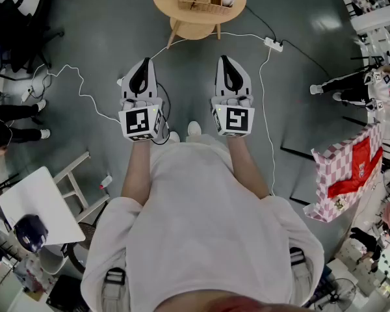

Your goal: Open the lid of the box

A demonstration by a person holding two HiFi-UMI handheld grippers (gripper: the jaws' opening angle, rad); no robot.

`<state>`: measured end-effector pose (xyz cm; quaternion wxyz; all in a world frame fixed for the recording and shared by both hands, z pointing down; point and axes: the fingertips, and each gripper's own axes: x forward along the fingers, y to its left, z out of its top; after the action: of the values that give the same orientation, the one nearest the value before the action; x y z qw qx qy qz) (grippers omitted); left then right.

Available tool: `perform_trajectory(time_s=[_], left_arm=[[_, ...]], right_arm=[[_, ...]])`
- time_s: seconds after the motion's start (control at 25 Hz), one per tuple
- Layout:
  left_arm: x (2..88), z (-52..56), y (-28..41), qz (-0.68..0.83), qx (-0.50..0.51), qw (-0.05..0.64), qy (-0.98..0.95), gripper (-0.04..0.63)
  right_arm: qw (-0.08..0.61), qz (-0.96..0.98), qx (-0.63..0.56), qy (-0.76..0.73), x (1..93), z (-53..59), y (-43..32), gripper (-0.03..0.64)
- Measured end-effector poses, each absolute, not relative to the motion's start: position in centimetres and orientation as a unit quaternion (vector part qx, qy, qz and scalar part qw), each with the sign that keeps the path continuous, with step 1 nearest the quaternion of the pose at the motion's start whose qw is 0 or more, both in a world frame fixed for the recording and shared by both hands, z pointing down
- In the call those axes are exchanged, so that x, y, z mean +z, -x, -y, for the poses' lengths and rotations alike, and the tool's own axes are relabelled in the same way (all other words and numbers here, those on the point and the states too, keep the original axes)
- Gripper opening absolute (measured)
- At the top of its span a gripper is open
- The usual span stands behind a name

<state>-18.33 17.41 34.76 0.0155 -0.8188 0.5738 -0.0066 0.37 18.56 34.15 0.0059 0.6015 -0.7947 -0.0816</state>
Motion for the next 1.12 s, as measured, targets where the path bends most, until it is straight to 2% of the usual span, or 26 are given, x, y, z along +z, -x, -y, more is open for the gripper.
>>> perform_trajectory(time_s=[0.24, 0.8, 1.12], left_arm=[[35.0, -15.1, 16.4, -0.576, -0.01, 0.02, 0.817, -0.006], [38.3, -9.5, 12.3, -0.586, -0.03, 0.008, 0.809, -0.005], [40.7, -2.2, 11.0, -0.589, -0.03, 0.002, 0.807, -0.005]], right_arm=[[-0.015, 0.8, -0.088, -0.594, 33.6, -16.5, -1.7, -0.003], [0.0, 0.805, -0.079, -0.588, 35.9, -9.7, -5.6, -0.003], [0.01, 0.808, -0.076, -0.584, 38.0, -2.7, -7.2, -0.003]])
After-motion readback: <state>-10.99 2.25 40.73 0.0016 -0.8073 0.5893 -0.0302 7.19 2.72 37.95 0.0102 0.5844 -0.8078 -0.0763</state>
